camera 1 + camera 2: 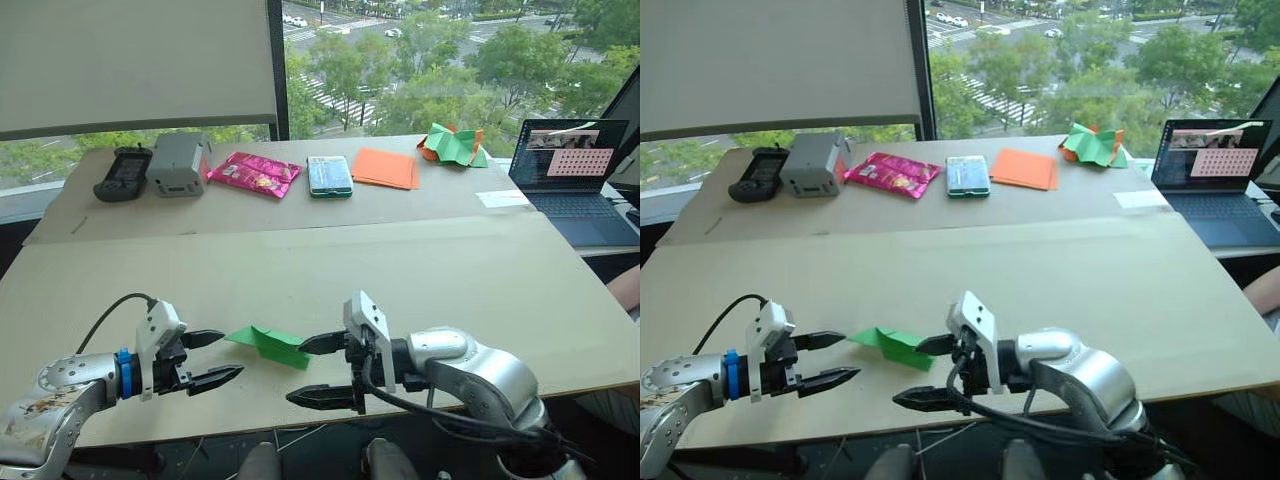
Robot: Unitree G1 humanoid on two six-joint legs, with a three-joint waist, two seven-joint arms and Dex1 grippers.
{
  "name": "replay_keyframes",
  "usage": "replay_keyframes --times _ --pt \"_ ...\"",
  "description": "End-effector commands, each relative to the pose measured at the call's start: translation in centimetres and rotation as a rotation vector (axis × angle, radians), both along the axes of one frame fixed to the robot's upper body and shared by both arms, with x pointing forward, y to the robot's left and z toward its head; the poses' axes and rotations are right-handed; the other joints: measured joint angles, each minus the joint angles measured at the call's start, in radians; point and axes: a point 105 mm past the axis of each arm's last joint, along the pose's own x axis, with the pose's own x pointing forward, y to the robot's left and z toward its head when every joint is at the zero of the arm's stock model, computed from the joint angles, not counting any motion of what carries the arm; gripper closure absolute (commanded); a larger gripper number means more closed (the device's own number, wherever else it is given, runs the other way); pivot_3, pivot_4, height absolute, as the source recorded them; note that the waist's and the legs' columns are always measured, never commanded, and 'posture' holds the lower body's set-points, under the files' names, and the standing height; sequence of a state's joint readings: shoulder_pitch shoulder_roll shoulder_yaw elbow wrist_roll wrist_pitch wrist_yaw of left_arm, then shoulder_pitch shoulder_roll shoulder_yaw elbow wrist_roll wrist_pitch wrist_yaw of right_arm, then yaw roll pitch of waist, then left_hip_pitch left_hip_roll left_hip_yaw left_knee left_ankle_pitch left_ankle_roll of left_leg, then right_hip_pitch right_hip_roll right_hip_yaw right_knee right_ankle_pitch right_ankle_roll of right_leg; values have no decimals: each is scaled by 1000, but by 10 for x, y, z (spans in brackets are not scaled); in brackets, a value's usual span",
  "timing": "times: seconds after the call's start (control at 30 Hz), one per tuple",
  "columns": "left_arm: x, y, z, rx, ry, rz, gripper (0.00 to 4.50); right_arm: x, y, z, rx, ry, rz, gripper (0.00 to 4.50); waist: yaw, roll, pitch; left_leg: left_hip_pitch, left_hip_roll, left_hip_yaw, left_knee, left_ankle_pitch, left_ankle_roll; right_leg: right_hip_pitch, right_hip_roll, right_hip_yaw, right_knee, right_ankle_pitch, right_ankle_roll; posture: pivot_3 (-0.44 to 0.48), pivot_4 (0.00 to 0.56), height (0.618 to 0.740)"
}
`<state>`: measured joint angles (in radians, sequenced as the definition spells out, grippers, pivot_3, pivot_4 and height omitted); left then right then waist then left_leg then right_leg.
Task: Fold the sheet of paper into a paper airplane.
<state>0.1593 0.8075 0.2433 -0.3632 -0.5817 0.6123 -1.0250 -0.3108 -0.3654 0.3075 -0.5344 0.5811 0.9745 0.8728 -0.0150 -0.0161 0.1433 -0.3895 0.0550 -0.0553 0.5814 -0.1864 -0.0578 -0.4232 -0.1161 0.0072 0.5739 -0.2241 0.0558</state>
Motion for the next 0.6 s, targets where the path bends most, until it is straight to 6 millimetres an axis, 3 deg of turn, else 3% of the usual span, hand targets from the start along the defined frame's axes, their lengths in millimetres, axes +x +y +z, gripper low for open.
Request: replay_keyframes --times 0.03,0.23,0.6 --pt "-4 -4 10 -18 -30 -23 48 5 9 -4 1 24 14 0 0 -1 -1 1 0 0 0 0 0 0 1 2 3 0 0 0 150 706" --pt "-13 -8 17 -53 -21 -31 48 36 14 -16 -49 1 -90 0 2 -3 -3 3 1 -1 -1 0 1 1 4 4 7 4 -1 0 150 706" --pt "-10 -11 23 -47 -51 -18 48 67 16 -15 -78 -98 -157 0 2 -2 -3 3 1 0 1 0 1 1 5 4 7 3 -1 0 150 706"
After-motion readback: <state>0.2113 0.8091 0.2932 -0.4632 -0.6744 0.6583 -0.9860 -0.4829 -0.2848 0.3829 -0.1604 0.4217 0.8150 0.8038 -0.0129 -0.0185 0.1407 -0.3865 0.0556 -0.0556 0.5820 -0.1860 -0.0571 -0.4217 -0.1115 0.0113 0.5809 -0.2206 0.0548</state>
